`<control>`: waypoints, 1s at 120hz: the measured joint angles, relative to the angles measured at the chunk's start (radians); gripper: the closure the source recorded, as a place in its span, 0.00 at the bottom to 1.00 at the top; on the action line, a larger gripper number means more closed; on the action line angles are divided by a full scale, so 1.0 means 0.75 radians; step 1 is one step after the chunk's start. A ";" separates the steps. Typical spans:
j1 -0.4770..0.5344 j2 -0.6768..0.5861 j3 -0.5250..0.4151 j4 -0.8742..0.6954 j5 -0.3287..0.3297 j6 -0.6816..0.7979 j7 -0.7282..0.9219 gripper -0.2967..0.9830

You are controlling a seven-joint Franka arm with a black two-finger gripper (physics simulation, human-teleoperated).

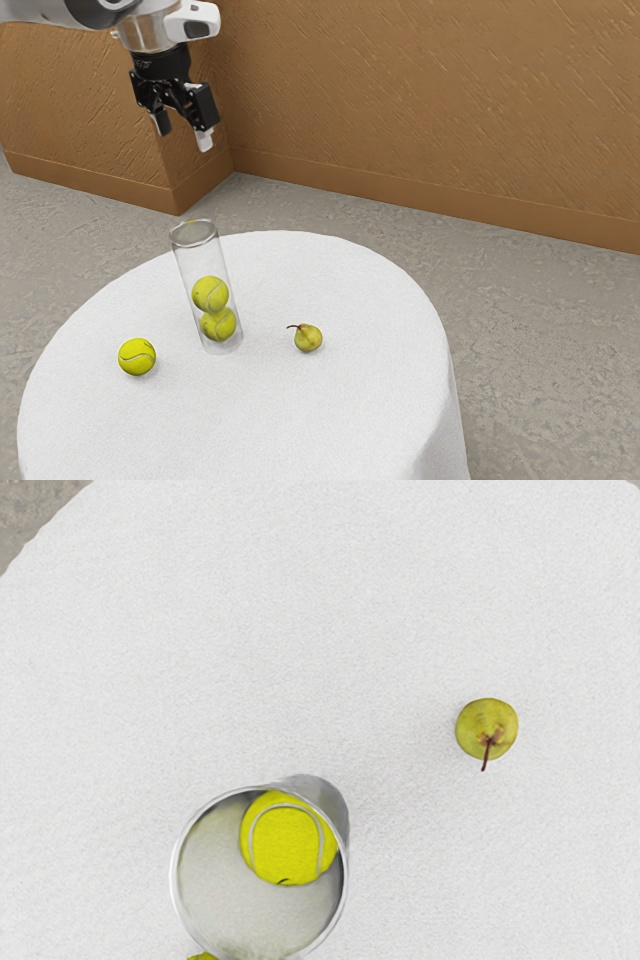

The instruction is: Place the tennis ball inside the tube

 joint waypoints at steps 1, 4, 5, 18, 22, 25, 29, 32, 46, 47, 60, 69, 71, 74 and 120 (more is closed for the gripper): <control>0.000 0.000 0.000 0.000 0.000 0.000 0.001 0.23; 0.000 0.000 0.000 0.000 -0.001 0.000 0.002 0.23; -0.001 0.000 0.000 0.000 -0.002 0.000 0.003 0.23; -0.004 0.002 0.000 -0.001 -0.009 0.000 0.009 0.23; -0.006 0.004 0.000 -0.001 -0.010 0.000 0.011 0.23; -0.007 0.003 0.000 -0.001 -0.010 0.000 0.012 0.23; -0.008 0.003 0.000 -0.001 -0.011 0.000 0.014 0.23; -0.010 0.004 0.000 -0.002 -0.011 0.000 0.015 0.23; -0.030 -0.095 0.007 -0.168 -0.012 0.003 0.016 0.23; -0.033 -0.108 0.009 -0.186 -0.012 0.003 0.016 0.23; -0.031 -0.223 0.068 -0.379 -0.009 0.010 0.014 0.23; -0.006 -0.285 0.103 -0.503 0.003 0.038 0.017 0.23; -0.005 -0.303 0.114 -0.538 0.006 0.049 0.019 0.23; -0.001 -0.329 0.125 -0.590 0.011 0.066 0.022 0.23; 0.022 -0.503 0.221 -1.204 0.144 0.532 0.131 0.23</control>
